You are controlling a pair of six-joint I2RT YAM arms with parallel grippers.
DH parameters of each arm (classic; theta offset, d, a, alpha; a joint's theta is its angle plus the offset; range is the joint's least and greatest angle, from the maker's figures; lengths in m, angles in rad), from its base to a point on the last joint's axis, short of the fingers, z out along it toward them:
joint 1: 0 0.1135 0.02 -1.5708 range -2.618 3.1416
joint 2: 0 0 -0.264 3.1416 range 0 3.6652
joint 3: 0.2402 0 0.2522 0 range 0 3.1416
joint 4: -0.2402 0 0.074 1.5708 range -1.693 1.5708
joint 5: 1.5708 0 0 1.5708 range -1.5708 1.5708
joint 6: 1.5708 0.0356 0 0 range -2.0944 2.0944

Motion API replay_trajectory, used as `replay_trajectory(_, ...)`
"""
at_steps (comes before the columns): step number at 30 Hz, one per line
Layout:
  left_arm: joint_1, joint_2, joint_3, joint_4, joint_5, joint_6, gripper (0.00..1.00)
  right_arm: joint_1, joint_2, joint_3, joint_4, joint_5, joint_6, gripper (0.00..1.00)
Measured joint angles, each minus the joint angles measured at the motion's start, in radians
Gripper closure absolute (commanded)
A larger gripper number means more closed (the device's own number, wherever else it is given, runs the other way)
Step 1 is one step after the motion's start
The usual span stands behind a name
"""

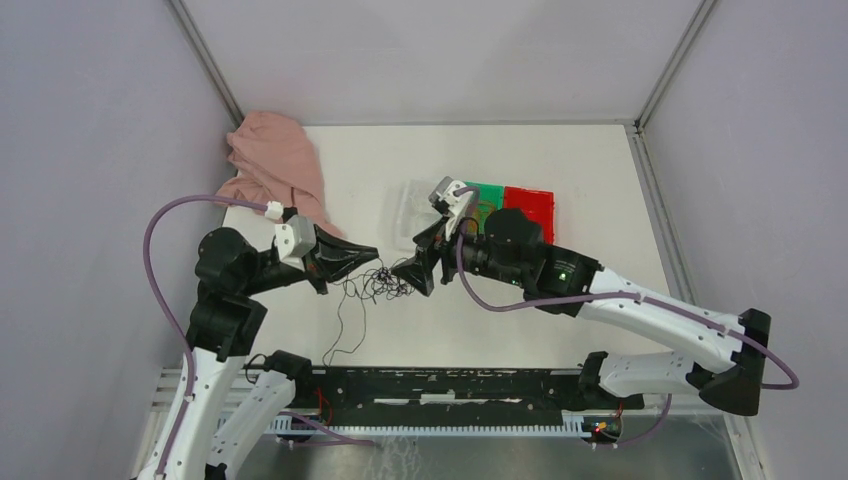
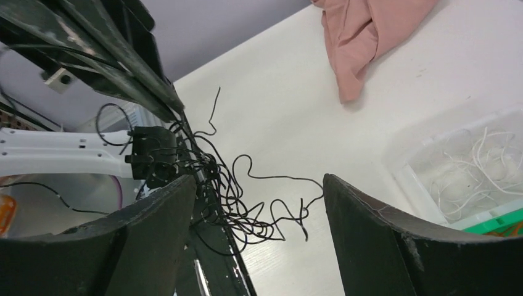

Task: Untangle the cables
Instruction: Untie the cable.

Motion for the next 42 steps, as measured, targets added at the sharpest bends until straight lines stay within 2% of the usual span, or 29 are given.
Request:
replay_trajectory(5, 0.0, 0.003, 0.001, 0.044, -0.008, -0.048, 0.97, 0.0, 0.06, 0.0, 0.05, -0.019, -0.006, 0.17)
replay_trajectory(15, 0.0, 0.006, 0.001, 0.053, -0.025, -0.051, 0.97, 0.003, 0.071, 0.0, 0.176, -0.037, 0.018, 0.18)
replay_trajectory(22, 0.0, 0.009, 0.001, 0.074, -0.027, -0.079, 0.97, 0.024, 0.124, 0.001, 0.227, -0.031, 0.029, 0.22)
replay_trajectory(32, 0.0, 0.026, 0.029, 0.154, -0.026, -0.237, 0.97, 0.068, 0.186, -0.019, 0.28, 0.191, -0.02, 0.25)
replay_trajectory(42, 0.0, 0.053, 0.126, 0.194, -0.026, -0.328, 0.97, 0.071, 0.22, -0.151, 0.373, 0.243, -0.009, 0.34)
